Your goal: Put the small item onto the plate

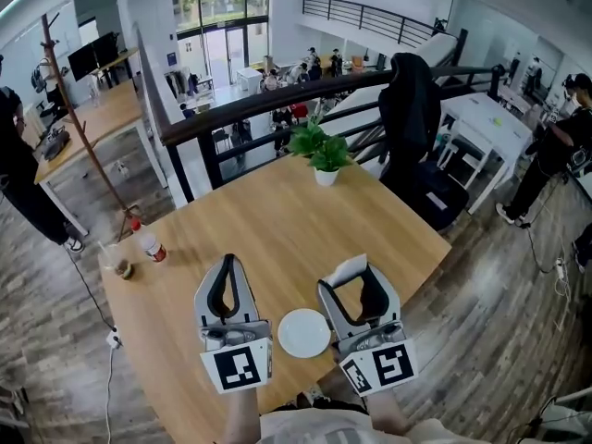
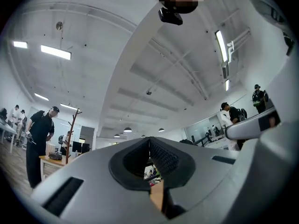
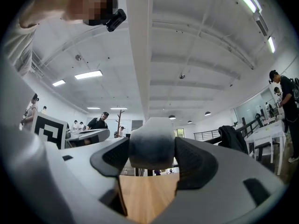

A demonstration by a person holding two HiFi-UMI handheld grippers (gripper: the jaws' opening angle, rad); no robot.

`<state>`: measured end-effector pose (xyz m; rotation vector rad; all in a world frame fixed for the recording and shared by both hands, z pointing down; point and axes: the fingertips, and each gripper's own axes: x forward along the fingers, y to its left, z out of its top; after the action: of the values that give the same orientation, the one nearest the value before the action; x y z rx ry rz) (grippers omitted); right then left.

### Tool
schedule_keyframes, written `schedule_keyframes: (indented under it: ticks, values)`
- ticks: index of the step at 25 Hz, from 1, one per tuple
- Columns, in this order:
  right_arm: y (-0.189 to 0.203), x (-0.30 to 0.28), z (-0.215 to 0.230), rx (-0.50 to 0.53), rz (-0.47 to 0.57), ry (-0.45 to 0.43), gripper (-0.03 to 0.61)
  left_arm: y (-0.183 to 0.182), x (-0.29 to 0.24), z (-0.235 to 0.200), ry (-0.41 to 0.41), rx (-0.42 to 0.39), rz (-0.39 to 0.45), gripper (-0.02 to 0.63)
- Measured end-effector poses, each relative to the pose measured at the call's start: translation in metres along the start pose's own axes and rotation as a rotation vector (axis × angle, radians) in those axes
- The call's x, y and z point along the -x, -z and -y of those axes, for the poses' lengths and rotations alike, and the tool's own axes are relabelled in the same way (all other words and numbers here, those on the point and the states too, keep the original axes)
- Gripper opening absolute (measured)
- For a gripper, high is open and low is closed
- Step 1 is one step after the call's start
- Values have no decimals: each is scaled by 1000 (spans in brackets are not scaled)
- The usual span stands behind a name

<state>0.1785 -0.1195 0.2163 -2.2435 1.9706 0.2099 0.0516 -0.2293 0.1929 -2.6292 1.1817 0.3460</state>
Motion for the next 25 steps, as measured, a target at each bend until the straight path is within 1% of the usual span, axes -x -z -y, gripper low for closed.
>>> schedule_keyframes:
  ticks: [5, 12, 17, 19, 21, 23, 25]
  values:
    - [-4, 2, 2, 17, 19, -24, 308, -2, -5, 19, 17, 3, 8, 9]
    - [3, 1, 5, 58, -26, -49, 308, 5, 0, 21, 0, -26, -51, 9]
    - [6, -11, 8, 60, -71, -76, 308, 19, 5, 21, 2, -47, -110, 9]
    - [12, -15, 8, 77, -110, -92, 308, 27, 9, 21, -8, -33, -128, 9]
    - [25, -19, 6, 86, -173, -116, 308, 34, 14, 20, -21, 24, -134, 9]
    - [44, -23, 5, 79, -248, -144, 308, 44, 20, 22, -17, 75, -149, 9]
    - [67, -25, 2, 78, -322, -174, 308, 59, 31, 27, -4, 89, -181, 9]
